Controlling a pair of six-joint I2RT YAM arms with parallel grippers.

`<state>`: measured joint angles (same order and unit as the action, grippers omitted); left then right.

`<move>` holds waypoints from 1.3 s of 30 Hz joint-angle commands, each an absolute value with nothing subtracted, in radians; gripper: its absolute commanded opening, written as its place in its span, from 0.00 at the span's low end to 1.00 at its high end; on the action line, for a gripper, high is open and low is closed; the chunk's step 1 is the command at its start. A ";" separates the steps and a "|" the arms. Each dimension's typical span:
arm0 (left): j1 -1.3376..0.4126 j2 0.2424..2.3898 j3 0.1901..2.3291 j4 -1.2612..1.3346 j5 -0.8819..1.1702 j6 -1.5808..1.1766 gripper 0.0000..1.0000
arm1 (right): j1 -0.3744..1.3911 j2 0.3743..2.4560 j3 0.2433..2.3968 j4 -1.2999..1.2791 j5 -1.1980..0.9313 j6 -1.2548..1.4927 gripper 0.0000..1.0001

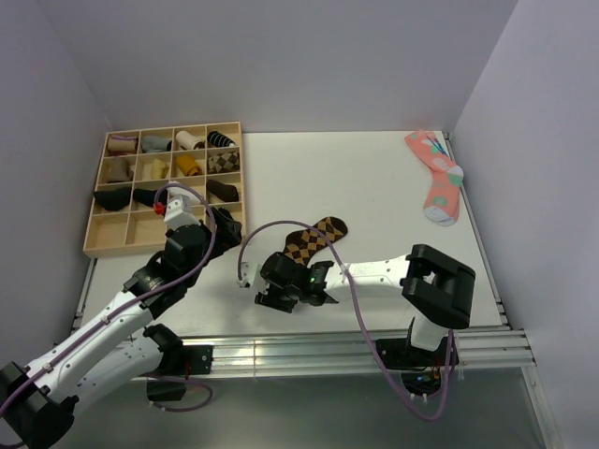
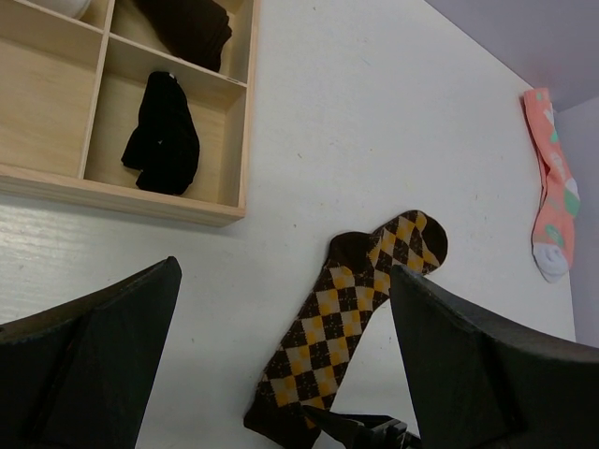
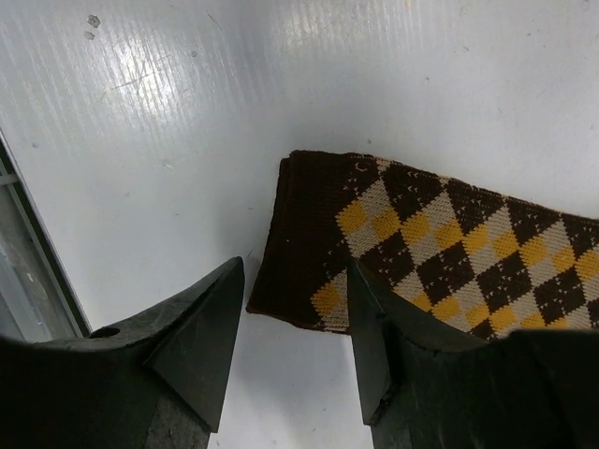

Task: Roll the socks
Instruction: Roll the sock at the center of the board.

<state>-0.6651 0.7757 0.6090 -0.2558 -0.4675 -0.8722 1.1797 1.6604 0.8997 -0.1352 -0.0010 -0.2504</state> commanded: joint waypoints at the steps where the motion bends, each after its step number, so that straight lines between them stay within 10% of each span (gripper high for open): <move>1: -0.658 0.776 0.597 -0.203 -0.451 -0.844 1.00 | 1.170 1.686 0.936 -0.121 0.005 -0.244 0.56; 12: -0.643 0.758 0.578 -0.180 -0.436 -0.825 1.00 | 1.082 1.755 0.959 -0.163 -0.126 -0.230 0.53; 22: -0.643 0.765 0.551 -0.123 -0.402 -0.824 0.99 | 0.923 1.764 1.026 -0.296 -0.372 -0.247 0.26; 39: -0.670 0.798 0.356 0.244 -0.305 -0.765 0.89 | 0.715 1.968 1.315 -0.939 -0.887 -0.589 0.25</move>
